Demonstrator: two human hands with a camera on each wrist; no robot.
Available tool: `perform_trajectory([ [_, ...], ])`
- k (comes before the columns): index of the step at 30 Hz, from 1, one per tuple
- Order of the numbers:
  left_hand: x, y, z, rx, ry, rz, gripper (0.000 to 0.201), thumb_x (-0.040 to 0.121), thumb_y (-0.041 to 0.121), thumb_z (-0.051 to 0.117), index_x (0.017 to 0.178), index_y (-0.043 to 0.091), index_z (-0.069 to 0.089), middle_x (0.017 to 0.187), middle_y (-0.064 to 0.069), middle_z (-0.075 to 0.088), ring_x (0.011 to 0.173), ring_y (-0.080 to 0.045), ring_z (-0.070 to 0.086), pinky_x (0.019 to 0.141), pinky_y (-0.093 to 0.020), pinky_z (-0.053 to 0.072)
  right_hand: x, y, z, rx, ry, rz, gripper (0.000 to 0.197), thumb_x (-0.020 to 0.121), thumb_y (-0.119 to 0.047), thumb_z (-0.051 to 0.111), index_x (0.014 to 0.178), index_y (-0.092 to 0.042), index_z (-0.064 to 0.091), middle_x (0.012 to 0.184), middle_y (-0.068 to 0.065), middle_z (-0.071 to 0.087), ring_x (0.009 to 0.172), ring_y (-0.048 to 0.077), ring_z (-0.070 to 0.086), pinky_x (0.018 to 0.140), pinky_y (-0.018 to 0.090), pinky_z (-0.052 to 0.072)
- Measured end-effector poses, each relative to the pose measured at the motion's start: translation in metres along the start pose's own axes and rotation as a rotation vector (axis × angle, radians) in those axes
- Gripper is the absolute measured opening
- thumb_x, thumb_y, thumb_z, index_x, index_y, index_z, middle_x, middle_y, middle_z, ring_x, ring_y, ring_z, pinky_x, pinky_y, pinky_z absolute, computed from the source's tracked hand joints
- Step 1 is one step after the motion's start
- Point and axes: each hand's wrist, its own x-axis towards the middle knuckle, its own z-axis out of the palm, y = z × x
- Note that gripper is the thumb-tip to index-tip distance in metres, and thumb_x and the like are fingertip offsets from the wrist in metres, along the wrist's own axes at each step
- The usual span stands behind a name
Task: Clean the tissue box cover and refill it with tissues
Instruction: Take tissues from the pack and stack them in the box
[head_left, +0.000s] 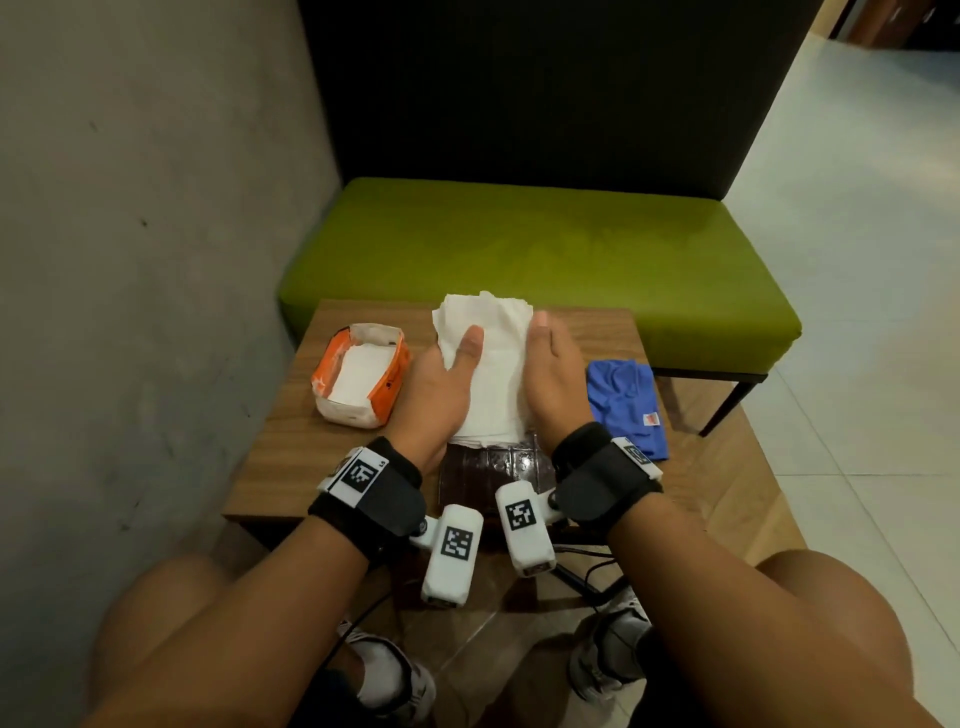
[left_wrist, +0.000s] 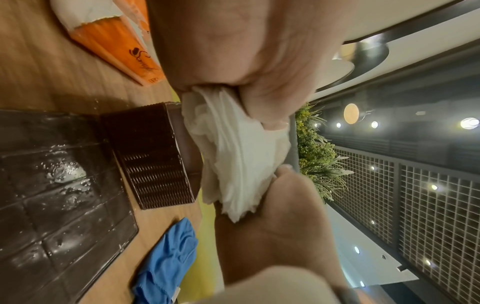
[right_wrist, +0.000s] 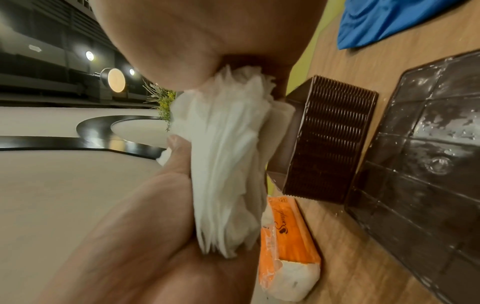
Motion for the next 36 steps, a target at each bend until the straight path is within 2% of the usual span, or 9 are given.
perform_trajectory([
  [3, -0.002, -0.003, 0.003, 0.037, 0.015, -0.001, 0.035, 0.102, 0.063, 0.060, 0.100, 0.032, 0.076, 0.100, 0.005, 0.085, 0.097, -0.018, 0.081, 0.094, -0.054, 0.064, -0.005, -0.007, 0.000, -0.064, -0.074, 0.029, 0.057, 0.101, -0.069, 0.051, 0.128, -0.019, 0.057, 0.116, -0.006, 0.068, 0.102, 0.007, 0.066, 0.086, 0.029, 0.053],
  [5, -0.005, -0.002, 0.005, 0.036, 0.028, -0.018, 0.038, 0.100, 0.068, 0.059, 0.101, 0.033, 0.077, 0.099, 0.006, 0.085, 0.096, -0.018, 0.081, 0.092, -0.055, 0.065, -0.003, -0.002, 0.003, -0.153, -0.084, -0.019, 0.065, 0.094, -0.072, 0.058, 0.134, -0.021, 0.053, 0.125, -0.004, 0.067, 0.111, 0.014, 0.066, 0.092, 0.037, 0.055],
  [7, -0.004, -0.005, 0.005, 0.041, 0.028, -0.021, 0.051, 0.088, 0.082, 0.058, 0.103, 0.037, 0.078, 0.100, 0.003, 0.085, 0.098, -0.024, 0.081, 0.093, -0.059, 0.064, 0.000, 0.003, 0.005, -0.131, -0.027, -0.048, 0.046, 0.103, -0.060, 0.053, 0.121, -0.018, 0.060, 0.114, -0.002, 0.070, 0.103, 0.016, 0.068, 0.091, 0.045, 0.056],
  [10, -0.003, -0.011, 0.005, 0.076, 0.032, -0.024, 0.057, 0.076, 0.095, 0.056, 0.098, 0.046, 0.076, 0.096, -0.004, 0.084, 0.095, -0.033, 0.081, 0.089, -0.064, 0.063, 0.003, 0.003, 0.002, -0.065, 0.044, -0.001, 0.036, 0.113, -0.048, 0.040, 0.090, -0.028, 0.059, 0.087, -0.011, 0.064, 0.081, 0.007, 0.060, 0.080, 0.039, 0.051],
  [16, -0.005, -0.002, 0.005, 0.094, 0.066, -0.059, 0.032, 0.107, 0.057, 0.057, 0.098, 0.030, 0.074, 0.089, 0.008, 0.081, 0.086, -0.011, 0.078, 0.083, -0.042, 0.066, -0.002, 0.005, -0.001, -0.178, -0.143, -0.039, 0.059, 0.093, -0.069, 0.063, 0.128, -0.021, 0.057, 0.118, -0.008, 0.069, 0.105, 0.009, 0.068, 0.085, 0.030, 0.055],
  [21, -0.009, -0.006, 0.002, 0.106, 0.033, -0.068, 0.038, 0.097, 0.072, 0.057, 0.093, 0.041, 0.079, 0.098, 0.000, 0.084, 0.095, -0.026, 0.081, 0.091, -0.060, 0.064, 0.009, 0.013, 0.004, -0.101, 0.008, -0.043, 0.032, 0.114, -0.039, 0.042, 0.090, -0.021, 0.054, 0.080, -0.010, 0.054, 0.072, 0.009, 0.050, 0.073, 0.037, 0.043],
  [28, 0.005, 0.016, -0.002, 0.074, 0.108, -0.140, 0.057, 0.109, 0.065, 0.040, 0.100, 0.018, 0.072, 0.109, -0.013, 0.078, 0.101, -0.031, 0.075, 0.098, -0.054, 0.060, 0.001, 0.010, 0.002, -0.262, -0.012, -0.164, 0.036, 0.116, -0.035, 0.036, 0.093, -0.013, 0.052, 0.077, -0.006, 0.048, 0.066, 0.007, 0.042, 0.060, 0.021, 0.035],
  [32, 0.013, 0.010, 0.005, 0.107, 0.215, -0.067, 0.068, 0.110, 0.063, 0.033, 0.105, 0.005, 0.069, 0.099, -0.021, 0.074, 0.095, -0.040, 0.071, 0.096, -0.060, 0.057, 0.003, 0.006, 0.007, -0.274, 0.003, -0.167, 0.036, 0.116, -0.037, 0.036, 0.091, -0.016, 0.049, 0.077, -0.008, 0.046, 0.065, 0.006, 0.040, 0.060, 0.026, 0.033],
  [36, 0.012, 0.014, 0.007, 0.041, 0.173, -0.129, 0.079, 0.099, 0.083, 0.025, 0.102, 0.018, 0.069, 0.106, -0.017, 0.078, 0.102, -0.036, 0.075, 0.098, -0.057, 0.060, 0.005, 0.005, 0.008, -0.257, 0.021, -0.144, 0.036, 0.116, -0.036, 0.035, 0.088, -0.015, 0.048, 0.075, -0.008, 0.044, 0.066, 0.008, 0.039, 0.061, 0.031, 0.033],
])
